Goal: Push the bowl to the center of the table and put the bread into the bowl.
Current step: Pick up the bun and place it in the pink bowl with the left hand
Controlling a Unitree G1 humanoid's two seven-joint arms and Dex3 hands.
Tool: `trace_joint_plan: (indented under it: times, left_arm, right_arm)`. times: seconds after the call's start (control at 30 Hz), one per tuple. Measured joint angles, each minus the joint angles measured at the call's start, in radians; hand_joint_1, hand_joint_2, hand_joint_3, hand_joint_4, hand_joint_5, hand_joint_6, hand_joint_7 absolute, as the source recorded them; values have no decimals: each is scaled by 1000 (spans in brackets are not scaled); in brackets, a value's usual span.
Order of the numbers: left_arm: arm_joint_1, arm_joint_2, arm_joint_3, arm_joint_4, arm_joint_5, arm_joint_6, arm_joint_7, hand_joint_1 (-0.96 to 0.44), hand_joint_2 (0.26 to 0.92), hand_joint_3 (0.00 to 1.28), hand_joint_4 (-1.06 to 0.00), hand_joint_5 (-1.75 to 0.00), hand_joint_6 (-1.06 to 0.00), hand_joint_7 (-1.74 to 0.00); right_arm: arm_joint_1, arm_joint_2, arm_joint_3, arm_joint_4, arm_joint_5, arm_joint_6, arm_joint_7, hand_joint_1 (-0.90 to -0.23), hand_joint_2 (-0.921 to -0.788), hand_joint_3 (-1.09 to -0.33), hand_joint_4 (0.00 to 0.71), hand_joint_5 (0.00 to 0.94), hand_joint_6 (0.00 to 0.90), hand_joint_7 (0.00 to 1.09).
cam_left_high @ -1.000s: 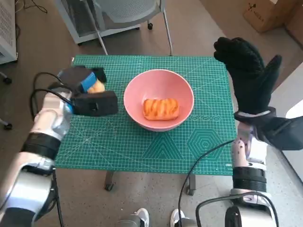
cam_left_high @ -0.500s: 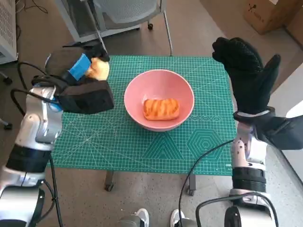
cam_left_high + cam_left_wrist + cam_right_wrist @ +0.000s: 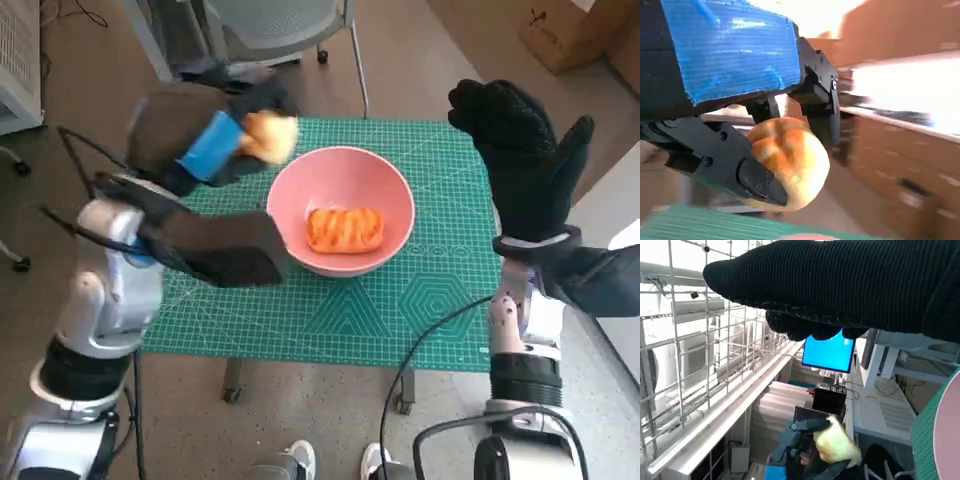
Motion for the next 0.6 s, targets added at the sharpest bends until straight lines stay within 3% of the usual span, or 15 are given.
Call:
trace_joint_plan:
  times: [0.43,0.57,0.6]
  left_arm:
    - [-14,-126,-97,201,-1,-121,1,2,918,13,-782,-1048,-666,-1140]
    - [-29,-152,-116,281,6,-90,-15,2,920,92,-708,-1212,-561,-1152]
    - [-32,-158,-118,299,6,-82,-22,-18,892,93,-615,-1051,-493,-1045]
  right_arm:
    - [6,-1,0,-2,-4,-3,0,-634,-921,-554,257,0,436,5]
    - [8,-2,0,-5,-4,-4,0,-629,-921,-554,258,1,435,4]
    - [8,-2,0,-6,-4,-3,0,-629,-921,-554,259,1,435,4]
